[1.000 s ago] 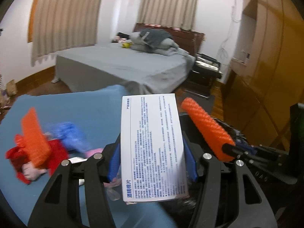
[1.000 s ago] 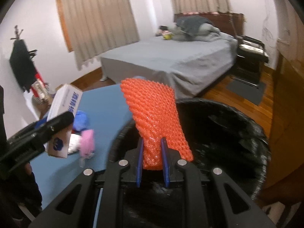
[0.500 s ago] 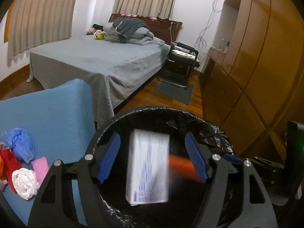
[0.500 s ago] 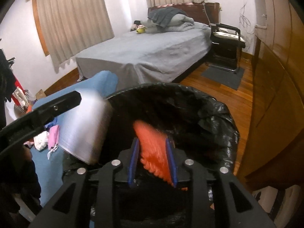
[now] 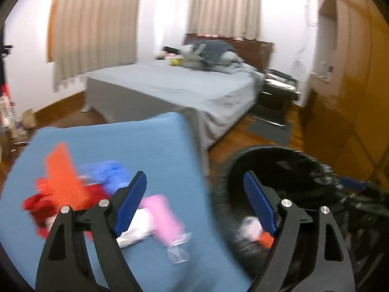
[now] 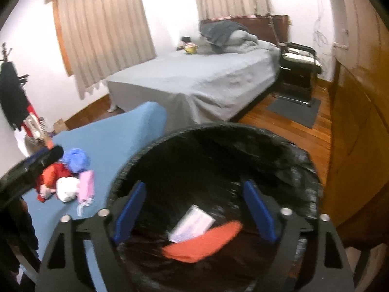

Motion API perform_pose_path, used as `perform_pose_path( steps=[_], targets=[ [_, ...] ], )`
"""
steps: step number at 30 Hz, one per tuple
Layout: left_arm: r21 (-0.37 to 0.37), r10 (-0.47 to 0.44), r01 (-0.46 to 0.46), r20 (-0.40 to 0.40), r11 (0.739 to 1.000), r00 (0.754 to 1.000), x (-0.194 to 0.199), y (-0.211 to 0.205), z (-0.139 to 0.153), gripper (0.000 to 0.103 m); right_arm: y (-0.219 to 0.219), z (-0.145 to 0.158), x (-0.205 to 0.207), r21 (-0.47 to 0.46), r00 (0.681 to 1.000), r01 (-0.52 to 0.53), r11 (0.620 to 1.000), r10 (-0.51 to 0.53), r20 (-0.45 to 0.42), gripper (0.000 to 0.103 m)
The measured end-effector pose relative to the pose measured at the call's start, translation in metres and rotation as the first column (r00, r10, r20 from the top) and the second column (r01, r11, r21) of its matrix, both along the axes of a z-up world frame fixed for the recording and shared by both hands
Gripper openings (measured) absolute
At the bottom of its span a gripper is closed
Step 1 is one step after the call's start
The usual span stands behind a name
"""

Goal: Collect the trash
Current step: 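Return both tools to the mat and grasp the pink mask with the right tool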

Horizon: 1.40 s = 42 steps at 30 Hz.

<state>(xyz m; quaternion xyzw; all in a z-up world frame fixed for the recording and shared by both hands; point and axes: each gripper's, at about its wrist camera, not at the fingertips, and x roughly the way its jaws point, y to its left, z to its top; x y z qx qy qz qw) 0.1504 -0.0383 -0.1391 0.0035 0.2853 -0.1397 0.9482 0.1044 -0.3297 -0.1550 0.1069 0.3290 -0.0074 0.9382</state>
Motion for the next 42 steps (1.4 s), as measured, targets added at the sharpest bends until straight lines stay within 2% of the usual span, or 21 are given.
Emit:
perform_pose_path(
  steps=[6,12,19,25,36,40,42],
  targets=[
    [0.052,0.157,-0.157,0.002,0.986,0.988,-0.011,0.07,-0.005,0.081,0.061,0.003,0.019,0.003,0.989,-0.145,0.989,0.145,0.018,0.089],
    [0.054,0.26,-0.259,-0.017,0.964,0.965,-0.01,0.115,-0.01,0.081,0.119,0.0,0.038,-0.015,0.96,-0.277,0.961,0.278,0.024,0.088],
    [0.052,0.325,-0.323,-0.033,0.945,0.945,-0.009,0.137,-0.021,0.08,0.162,-0.023,0.064,-0.027,0.937,-0.35,0.936,0.349,-0.027,0.071],
    [0.052,0.348,-0.346,-0.038,0.937,0.937,-0.009,0.148,-0.028,0.08,0.182,-0.055,0.088,-0.036,0.921,-0.377,0.926,0.37,-0.119,0.051],
    [0.042,0.341,-0.339,-0.066,0.94,0.938,-0.006,0.153,-0.042,0.079,0.192,-0.077,0.104,-0.049,0.906,-0.402,0.914,0.389,-0.169,0.044],
    [0.037,0.331,-0.329,-0.071,0.944,0.941,-0.007,0.148,-0.046,0.079,0.195,-0.077,0.105,-0.04,0.895,-0.424,0.905,0.412,-0.168,0.019],
    [0.036,0.322,-0.32,-0.074,0.947,0.944,-0.006,0.147,-0.046,0.076,0.194,-0.075,0.104,-0.033,0.897,-0.422,0.906,0.412,-0.162,0.015]
  ],
)
